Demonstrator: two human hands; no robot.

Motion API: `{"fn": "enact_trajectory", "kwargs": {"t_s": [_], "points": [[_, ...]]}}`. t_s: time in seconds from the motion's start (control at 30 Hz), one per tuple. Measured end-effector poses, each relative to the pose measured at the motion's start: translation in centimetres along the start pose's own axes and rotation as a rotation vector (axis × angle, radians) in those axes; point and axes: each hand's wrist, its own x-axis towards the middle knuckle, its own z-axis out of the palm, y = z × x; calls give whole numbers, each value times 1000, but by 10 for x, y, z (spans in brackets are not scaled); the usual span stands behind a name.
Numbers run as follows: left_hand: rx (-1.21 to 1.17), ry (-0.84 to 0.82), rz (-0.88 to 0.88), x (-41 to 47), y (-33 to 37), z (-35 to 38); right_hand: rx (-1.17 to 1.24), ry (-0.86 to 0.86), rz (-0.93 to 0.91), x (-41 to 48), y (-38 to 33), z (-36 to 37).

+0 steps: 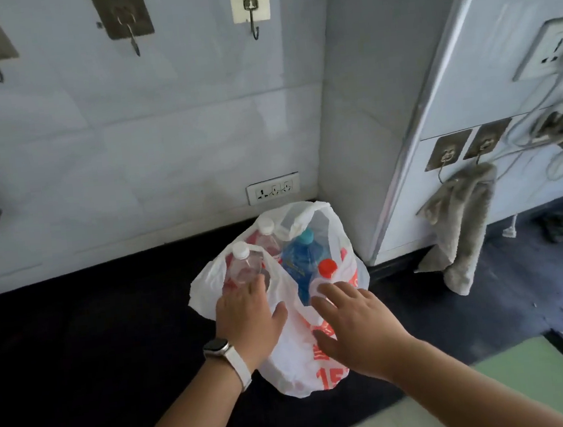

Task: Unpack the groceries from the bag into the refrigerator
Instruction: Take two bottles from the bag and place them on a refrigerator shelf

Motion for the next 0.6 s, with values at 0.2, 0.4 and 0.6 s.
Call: {"fn": "enact_trajectory", "kwargs": {"t_s": [0.2, 0.4, 0.6], "points": [[-110, -95, -11, 3, -17, 18, -6, -1, -36, 26, 5, 21], [-321, -64, 1, -21, -46, 34, 14, -124, -35, 32, 17, 36], [-580, 24, -117, -34, -44, 29, 72, -147, -80, 34, 32, 43]]}}
